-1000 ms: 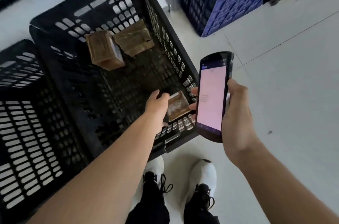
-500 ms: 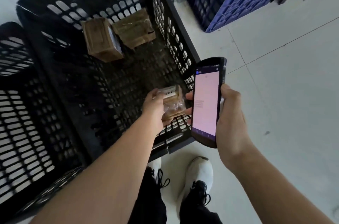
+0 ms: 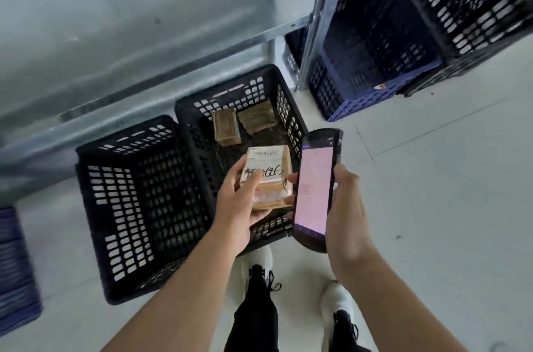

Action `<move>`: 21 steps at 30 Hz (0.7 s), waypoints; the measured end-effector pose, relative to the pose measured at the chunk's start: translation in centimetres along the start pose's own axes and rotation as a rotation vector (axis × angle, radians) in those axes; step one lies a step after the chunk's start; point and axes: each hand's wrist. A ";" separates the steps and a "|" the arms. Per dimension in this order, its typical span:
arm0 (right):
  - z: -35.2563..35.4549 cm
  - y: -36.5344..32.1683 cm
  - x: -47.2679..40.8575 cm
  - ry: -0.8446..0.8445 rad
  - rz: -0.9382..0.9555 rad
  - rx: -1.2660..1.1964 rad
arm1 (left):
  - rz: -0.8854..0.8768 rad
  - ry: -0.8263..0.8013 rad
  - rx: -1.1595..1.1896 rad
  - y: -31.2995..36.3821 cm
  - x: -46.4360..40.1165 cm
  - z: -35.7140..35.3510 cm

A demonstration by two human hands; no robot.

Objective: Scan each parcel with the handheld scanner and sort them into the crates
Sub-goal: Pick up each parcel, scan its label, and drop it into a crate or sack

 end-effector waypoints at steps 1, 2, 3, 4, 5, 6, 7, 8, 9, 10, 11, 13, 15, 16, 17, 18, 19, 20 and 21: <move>0.2 -1.2 1.5 -0.007 0.015 -0.002 | -0.023 -0.016 0.000 1.0 1.6 0.0; 0.3 -2.4 3.0 -0.009 0.030 0.001 | -0.049 -0.031 0.000 2.0 3.3 0.0; 0.6 -3.3 4.3 -0.013 0.046 0.007 | -0.078 -0.041 0.003 2.8 4.9 0.0; 1.0 -4.2 5.8 -0.020 0.064 0.012 | -0.108 -0.048 0.005 3.6 6.7 -0.1; 1.4 -5.0 7.2 -0.038 0.088 0.021 | -0.140 -0.050 0.008 4.4 8.5 -0.2; 2.0 -5.8 8.7 -0.067 0.114 0.027 | -0.177 -0.050 0.018 5.1 10.4 -0.3; 2.5 -6.7 10.2 -0.098 0.135 0.036 | -0.220 -0.048 0.034 5.8 12.3 -0.4; 3.0 -7.5 11.8 -0.120 0.154 0.047 | -0.264 -0.044 0.048 6.5 14.2 -0.5; 3.5 -8.3 13.4 -0.128 0.179 0.054 | -0.306 -0.044 0.058 7.2 16.2 -0.8; 3.9 -9.1 15.0 -0.133 0.210 0.050 | -0.347 -0.050 0.065 8.0 18.2 -1.1; 4.4 -9.9 16.8 -0.141 0.239 0.041 | -0.391 -0.060 0.073 8.8 20.4 -1.5; 5.3 -11.8 20.2 -0.164 0.284 0.027 | -0.480 -0.091 0.083 10.4 24.8 -2.3; 6.3 -13.8 23.7 -0.210 0.341 0.036 | -0.568 -0.122 0.073 12.1 29.3 -3.1; 6.8 -15.0 25.5 -0.235 0.370 0.042 | -0.613 -0.137 0.066 12.9 31.6 -3.5; 7.2 -16.3 27.5 -0.259 0.394 0.043 | -0.656 -0.153 0.058 13.8 33.8 -3.8; 7.8 -17.6 29.4 -0.284 0.413 0.042 | -0.701 -0.172 0.046 14.6 36.0 -4.0; 8.4 -18.9 31.4 -0.310 0.433 0.040 | -0.748 -0.188 0.037 15.5 38.2 -4.2; 8.9 -20.1 33.3 -0.335 0.458 0.043 | -0.797 -0.201 0.034 16.3 40.4 -4.4; 9.5 -21.3 35.2 -0.360 0.491 0.049 | -0.842 -0.209 0.040 17.3 42.4 -4.5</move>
Point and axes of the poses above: each hand's wrist, its own x-axis away from the middle knuckle, its own z-axis out of the back of the hand, y = z × x, and after that the axes turned 11 degrees about x, right-handed
